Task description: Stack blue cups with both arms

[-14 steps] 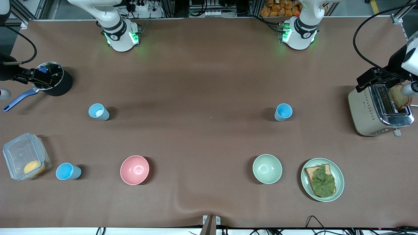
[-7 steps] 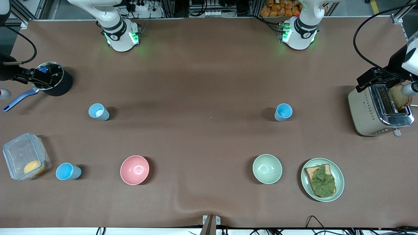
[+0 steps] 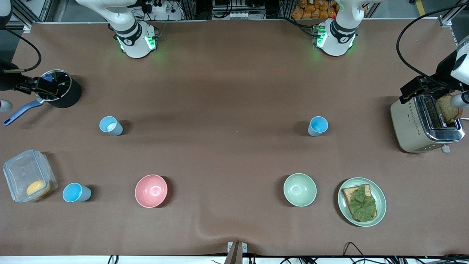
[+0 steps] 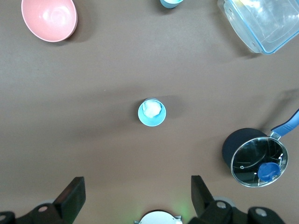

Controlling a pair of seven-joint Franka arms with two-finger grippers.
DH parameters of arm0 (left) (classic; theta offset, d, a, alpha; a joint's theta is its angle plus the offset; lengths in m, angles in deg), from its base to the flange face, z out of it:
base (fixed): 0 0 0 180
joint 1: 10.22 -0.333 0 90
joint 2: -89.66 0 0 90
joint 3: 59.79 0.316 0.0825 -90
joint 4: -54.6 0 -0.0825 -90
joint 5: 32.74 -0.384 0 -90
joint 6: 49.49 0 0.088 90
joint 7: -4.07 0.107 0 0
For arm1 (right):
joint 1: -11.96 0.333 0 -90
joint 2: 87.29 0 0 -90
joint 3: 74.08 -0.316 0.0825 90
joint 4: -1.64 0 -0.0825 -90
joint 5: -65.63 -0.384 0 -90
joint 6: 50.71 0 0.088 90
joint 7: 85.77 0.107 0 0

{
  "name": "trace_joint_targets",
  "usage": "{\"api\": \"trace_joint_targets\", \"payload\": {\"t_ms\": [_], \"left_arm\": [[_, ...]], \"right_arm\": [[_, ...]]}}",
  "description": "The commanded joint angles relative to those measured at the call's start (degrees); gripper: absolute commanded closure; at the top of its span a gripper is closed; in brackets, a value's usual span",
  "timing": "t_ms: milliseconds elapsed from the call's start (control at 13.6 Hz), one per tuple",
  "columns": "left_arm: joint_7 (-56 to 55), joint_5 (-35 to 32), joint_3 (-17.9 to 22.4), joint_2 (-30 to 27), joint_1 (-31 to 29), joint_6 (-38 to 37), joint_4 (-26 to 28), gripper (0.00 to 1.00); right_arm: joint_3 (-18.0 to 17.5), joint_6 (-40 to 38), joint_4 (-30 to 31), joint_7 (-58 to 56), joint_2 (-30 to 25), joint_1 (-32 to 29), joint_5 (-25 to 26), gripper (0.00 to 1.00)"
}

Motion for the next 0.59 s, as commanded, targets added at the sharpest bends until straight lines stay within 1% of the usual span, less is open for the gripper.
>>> {"api": "trace_joint_targets", "payload": {"t_ms": [0,369,516], "left_arm": [[-0.45,0.26,-0.22,0.14,-0.30,-0.52,-0.86,0.00],[-0.45,0.26,-0.22,0.14,-0.30,-0.52,-0.95,0.00],[-0.45,0.26,-0.31,0.14,-0.30,-0.52,-0.95,0.00]], "right_arm": [[-0.77,-0.80,-0.79,-0.09,0.22,-0.93,0.79,0.00],[-0.68,-1.94,-0.53,0.35,0.39,-1.45,0.79,0.00],[-0.51,-2.21,-0.62,-0.09,1.53,-1.71,0.79,0.00]]}}
